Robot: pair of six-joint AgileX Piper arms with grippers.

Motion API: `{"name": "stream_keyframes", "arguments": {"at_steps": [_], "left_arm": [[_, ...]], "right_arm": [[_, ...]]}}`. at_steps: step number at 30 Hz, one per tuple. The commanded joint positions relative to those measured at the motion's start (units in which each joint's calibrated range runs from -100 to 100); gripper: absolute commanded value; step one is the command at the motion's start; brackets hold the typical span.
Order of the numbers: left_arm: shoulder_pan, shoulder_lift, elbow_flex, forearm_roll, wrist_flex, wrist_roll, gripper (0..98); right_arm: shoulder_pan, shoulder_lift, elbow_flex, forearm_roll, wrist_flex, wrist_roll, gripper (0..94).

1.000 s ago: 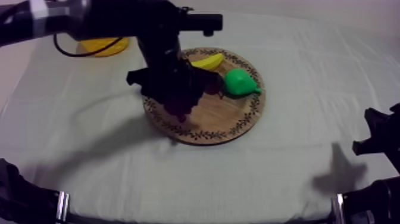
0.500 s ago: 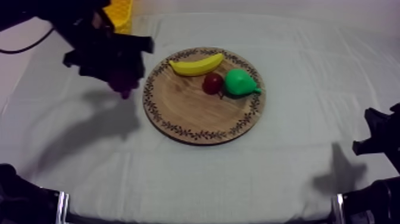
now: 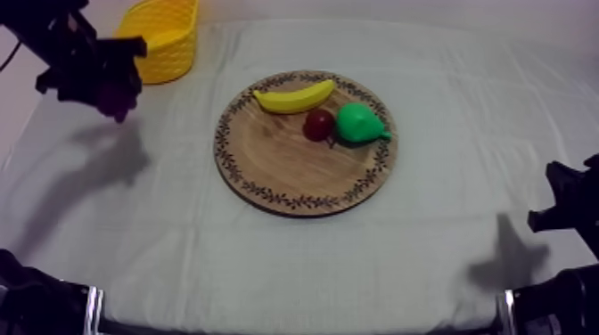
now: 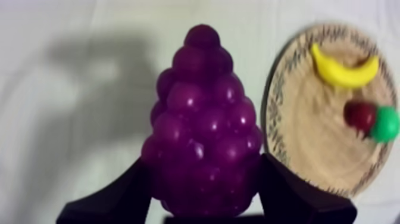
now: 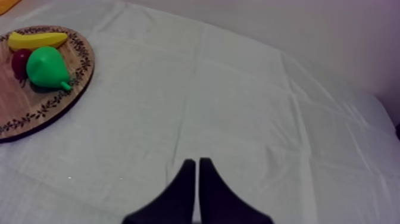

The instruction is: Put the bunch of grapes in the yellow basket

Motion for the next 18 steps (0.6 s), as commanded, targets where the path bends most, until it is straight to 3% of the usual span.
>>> {"name": "stream_keyframes", "arguments": {"at_steps": [1,18], "left_arm": [[-0.96,4.49,-8.45,0.1,0.84,-0.06,45.2],[-6.7,42.49,-73.48,0.02,13.6,-2.68,46.7]], "right_arm": [[0.03,0.02,-0.01,0.0,0.02,-0.04,0.3],[0.03,0.02,-0.01,0.0,0.02,-0.04,0.3]]}}
